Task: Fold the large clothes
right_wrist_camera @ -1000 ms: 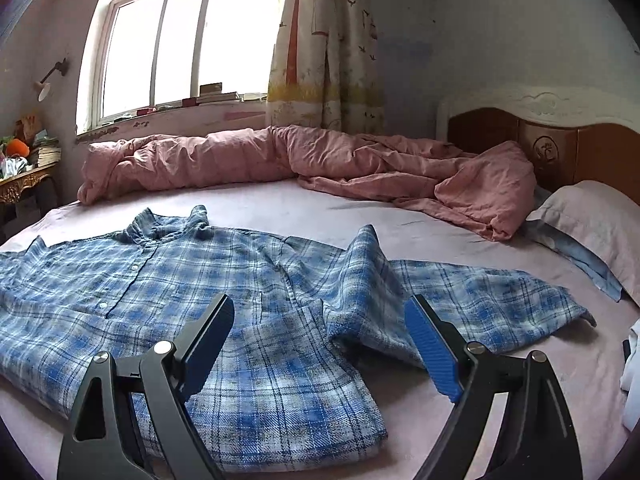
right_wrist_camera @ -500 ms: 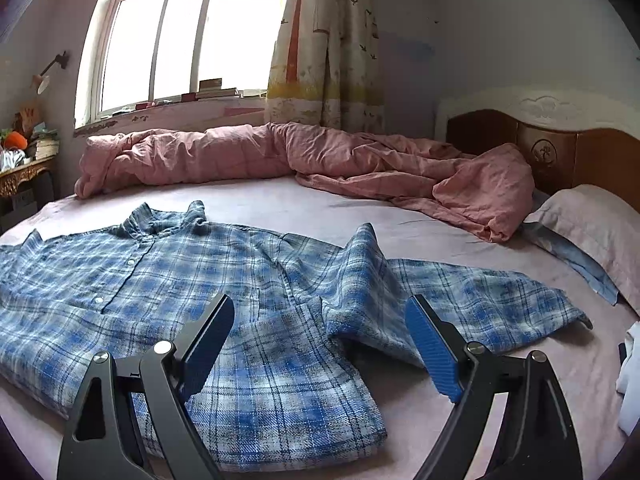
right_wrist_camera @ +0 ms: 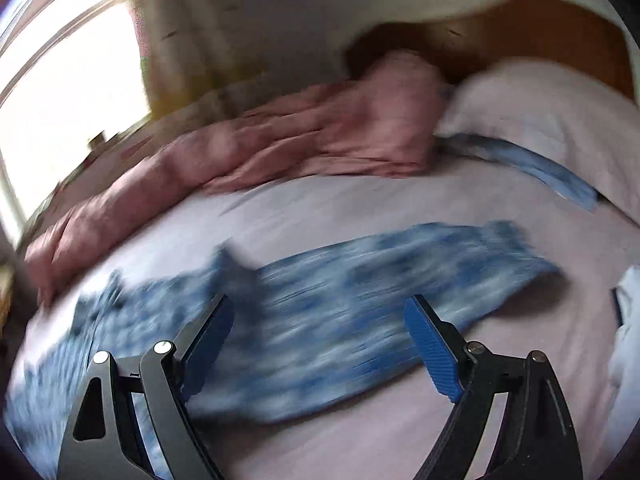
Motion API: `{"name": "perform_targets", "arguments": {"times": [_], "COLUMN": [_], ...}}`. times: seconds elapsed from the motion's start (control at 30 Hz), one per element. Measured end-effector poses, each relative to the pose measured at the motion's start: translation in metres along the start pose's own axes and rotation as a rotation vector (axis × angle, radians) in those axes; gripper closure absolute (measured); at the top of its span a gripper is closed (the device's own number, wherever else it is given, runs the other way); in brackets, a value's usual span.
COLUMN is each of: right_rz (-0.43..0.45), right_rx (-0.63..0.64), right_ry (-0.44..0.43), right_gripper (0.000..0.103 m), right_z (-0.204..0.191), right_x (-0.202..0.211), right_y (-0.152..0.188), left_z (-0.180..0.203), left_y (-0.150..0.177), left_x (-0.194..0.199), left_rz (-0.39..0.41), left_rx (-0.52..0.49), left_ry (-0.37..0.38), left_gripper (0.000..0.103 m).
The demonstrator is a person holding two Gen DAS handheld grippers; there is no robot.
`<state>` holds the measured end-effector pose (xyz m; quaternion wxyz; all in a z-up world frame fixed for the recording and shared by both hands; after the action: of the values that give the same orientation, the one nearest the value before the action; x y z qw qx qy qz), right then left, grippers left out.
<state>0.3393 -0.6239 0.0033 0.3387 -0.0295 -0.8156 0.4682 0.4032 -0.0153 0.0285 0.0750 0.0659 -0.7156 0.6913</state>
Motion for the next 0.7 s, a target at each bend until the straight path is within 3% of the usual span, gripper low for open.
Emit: {"name": "perform_targets", "arguments": {"times": [0.17,0.2,0.27,0.37,0.43,0.5,0.53,0.57,0.6,0.63,0.7], "right_rz": [-0.077,-0.097,0.001,-0.049,-0.020,-0.029,-0.028,-0.025,-0.029,-0.055,-0.053], "right_rx": [-0.282,-0.371,-0.373,-0.416,-0.424,-0.422,-0.420,-0.424,-0.430,-0.434,-0.396], "right_ry": [0.152,0.096,0.037,0.064,0.071,0.087,0.106,0.110,0.101,0.098,0.116], "right_gripper": [0.015,0.015,0.015,0.018,0.022,0.031,0.043,0.068,0.084,0.093,0.096], "right_z": [0.120,0.133,0.134,0.149,0.153,0.154,0.155,0.156,0.156,0.156,0.151], "right_x": [-0.043,-0.048,-0.039,-0.058,-0.058,-0.064,-0.065,-0.065,-0.066,-0.069,-0.069], "right_y": [0.004,0.008,-0.010,-0.009,-0.015,-0.015,-0.015,-0.013,-0.012,-0.009,-0.011], "left_z": [-0.001,0.000,0.001,-0.002,-0.005,-0.005,-0.005,-0.004,-0.003,-0.002,-0.002], "left_y": [0.002,0.003,0.004,0.007,0.009,0.010,0.010,0.010,0.010,0.010,0.008], "left_x": [-0.006,-0.007,-0.007,-0.013,-0.016,-0.018,-0.018,-0.018,-0.017,-0.016,-0.015], "left_rz": [-0.031,-0.033,-0.037,-0.068,-0.088,-0.098,-0.100,-0.098,-0.095,-0.091,-0.084], "left_rx": [0.008,0.007,0.006,0.037,0.054,0.057,0.055,0.051,0.047,0.042,0.034], "left_ry": [0.007,0.008,0.010,0.043,0.045,0.044,0.043,0.042,0.040,0.036,0.020], "left_gripper": [0.000,0.000,0.000,0.000,0.000,0.000,0.000,0.000,0.000,0.000,0.000]}}
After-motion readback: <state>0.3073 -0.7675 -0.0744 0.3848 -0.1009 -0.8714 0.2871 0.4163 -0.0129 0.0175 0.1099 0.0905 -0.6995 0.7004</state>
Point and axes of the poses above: each gripper's, at about its wrist camera, not at the fingertips, and x roughly against the way its jaws point, z to its right, y to its underside, the point moved 8 cm from there along -x, roughly the way its jaws point
